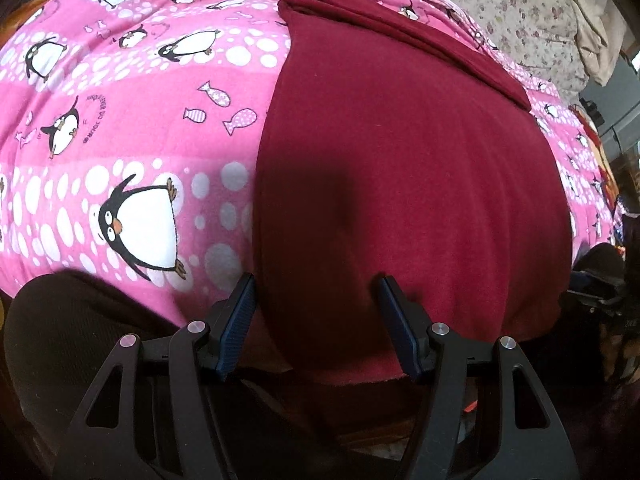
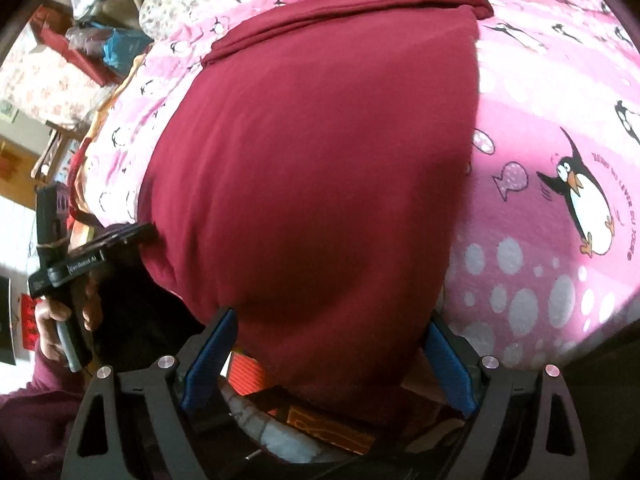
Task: Fold small clothes
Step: 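Move both open tools to the hem end of the shirt strip, then grasp the hem end with both tools and fold it toward the collar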
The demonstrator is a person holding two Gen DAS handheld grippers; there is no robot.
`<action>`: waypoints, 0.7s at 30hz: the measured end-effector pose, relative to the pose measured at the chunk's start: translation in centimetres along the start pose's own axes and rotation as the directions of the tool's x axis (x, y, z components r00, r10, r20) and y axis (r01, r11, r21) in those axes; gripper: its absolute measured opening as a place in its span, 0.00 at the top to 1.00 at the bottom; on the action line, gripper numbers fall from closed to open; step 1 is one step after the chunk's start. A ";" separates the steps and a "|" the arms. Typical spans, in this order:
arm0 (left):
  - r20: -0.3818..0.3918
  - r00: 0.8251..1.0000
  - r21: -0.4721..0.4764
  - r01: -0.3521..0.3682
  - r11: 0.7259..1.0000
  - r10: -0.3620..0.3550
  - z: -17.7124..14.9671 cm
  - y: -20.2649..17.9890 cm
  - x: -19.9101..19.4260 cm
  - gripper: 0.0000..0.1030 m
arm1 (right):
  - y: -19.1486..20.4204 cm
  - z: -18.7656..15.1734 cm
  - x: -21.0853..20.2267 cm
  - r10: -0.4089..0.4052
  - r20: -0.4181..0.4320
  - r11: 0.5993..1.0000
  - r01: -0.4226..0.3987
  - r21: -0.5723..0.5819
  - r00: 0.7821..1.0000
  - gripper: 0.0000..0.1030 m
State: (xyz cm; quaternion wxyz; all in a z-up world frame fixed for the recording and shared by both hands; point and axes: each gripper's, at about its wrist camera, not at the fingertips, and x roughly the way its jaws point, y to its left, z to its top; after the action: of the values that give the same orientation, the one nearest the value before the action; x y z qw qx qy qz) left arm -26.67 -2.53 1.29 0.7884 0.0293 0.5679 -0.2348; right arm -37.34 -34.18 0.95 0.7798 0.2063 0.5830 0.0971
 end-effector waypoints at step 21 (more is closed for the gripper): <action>-0.020 1.000 0.046 0.011 0.999 -0.010 0.3 -1.1 1.2 0.20 | 1.7 0.8 0.5 -0.032 0.011 0.991 0.033 -0.129 0.999 0.61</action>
State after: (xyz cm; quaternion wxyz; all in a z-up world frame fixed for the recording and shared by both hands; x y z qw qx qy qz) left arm -26.54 -4.06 0.55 0.7806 0.0470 0.5702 -0.2517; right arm -36.32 -32.66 1.40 0.7956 0.1463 0.5753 0.1212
